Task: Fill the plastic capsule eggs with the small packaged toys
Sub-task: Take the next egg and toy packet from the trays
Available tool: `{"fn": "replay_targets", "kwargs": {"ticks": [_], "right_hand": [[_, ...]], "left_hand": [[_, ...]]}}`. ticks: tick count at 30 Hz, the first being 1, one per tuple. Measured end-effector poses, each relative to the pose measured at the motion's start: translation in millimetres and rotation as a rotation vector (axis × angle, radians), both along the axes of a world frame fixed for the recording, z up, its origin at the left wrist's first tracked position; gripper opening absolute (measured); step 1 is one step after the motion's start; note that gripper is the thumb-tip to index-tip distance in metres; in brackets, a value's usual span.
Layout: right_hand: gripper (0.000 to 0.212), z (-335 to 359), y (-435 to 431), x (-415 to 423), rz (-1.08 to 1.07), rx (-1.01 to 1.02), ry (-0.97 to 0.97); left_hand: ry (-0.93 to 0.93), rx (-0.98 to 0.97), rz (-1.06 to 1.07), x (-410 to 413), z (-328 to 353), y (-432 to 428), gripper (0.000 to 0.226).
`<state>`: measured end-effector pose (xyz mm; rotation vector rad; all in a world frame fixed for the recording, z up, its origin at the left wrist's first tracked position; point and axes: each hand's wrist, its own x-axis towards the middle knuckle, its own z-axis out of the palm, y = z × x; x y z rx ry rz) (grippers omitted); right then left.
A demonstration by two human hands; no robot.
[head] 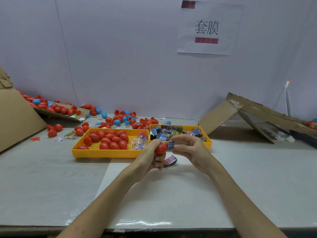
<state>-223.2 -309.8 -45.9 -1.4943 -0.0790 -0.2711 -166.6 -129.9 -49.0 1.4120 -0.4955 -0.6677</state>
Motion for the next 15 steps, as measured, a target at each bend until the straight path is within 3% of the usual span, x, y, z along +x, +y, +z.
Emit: {"fn": "replay_targets", "kwargs": {"ticks": [6, 15], "right_hand": [[0.017, -1.8, 3.1, 2.0, -0.037, 0.015, -0.046], [0.015, -1.5, 2.7, 0.4, -0.07, -0.145, -0.061]], "left_hand": [[0.014, -0.006, -0.001, -1.3, 1.0, -1.3, 0.029], [0.033, -0.002, 0.004, -0.9, 0.5, -0.8, 0.031]]}}
